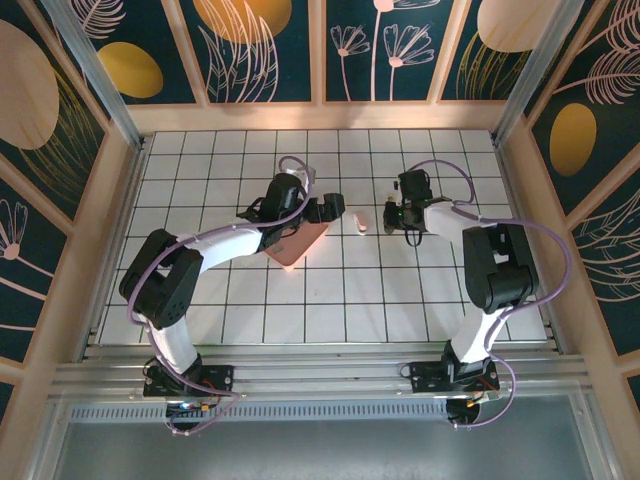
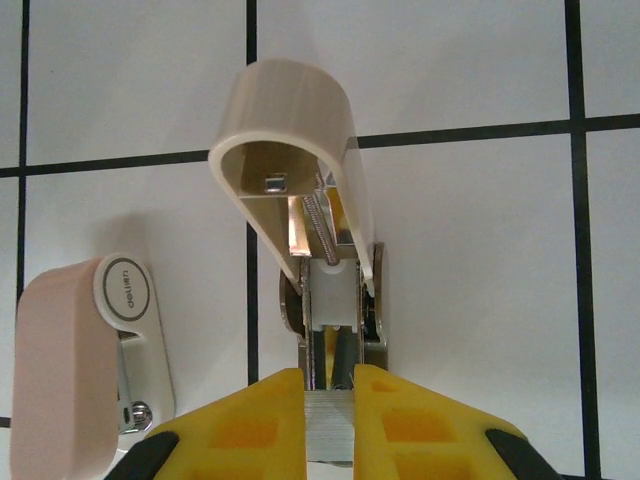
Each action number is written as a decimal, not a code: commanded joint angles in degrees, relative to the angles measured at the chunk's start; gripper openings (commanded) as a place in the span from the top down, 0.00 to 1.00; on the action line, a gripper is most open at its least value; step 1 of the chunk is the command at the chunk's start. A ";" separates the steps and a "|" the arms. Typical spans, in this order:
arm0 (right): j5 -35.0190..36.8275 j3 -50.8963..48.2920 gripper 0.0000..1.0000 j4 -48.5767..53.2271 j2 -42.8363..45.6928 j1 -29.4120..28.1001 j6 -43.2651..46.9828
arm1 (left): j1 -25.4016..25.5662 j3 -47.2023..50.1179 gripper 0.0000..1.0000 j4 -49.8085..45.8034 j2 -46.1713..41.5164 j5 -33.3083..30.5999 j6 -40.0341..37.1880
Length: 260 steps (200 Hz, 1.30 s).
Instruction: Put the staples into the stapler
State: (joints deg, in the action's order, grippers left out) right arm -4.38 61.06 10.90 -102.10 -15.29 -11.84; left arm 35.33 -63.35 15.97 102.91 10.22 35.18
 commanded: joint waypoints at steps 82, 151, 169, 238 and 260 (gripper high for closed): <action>1.31 1.88 0.86 0.97 -1.93 0.17 2.49 | 0.14 -1.77 0.01 -0.83 0.80 0.68 -0.20; 1.75 1.18 0.86 1.15 -2.37 0.17 2.91 | 0.12 -1.95 0.01 -0.87 0.93 0.86 -0.20; 1.83 1.01 0.86 1.34 -2.52 0.09 3.03 | 0.11 -1.95 0.01 -0.95 0.96 0.94 -0.29; 2.00 0.82 0.86 2.38 -2.80 -0.04 3.34 | 0.11 -1.95 0.01 -1.09 0.97 1.14 -0.50; 2.31 0.85 0.86 2.70 -2.92 -0.21 3.47 | 0.09 -2.04 0.01 -1.28 0.89 1.17 -0.64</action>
State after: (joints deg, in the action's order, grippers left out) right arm -4.12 61.76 10.87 -103.35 -15.31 -9.41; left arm 35.33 -63.77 15.18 102.91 10.46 35.16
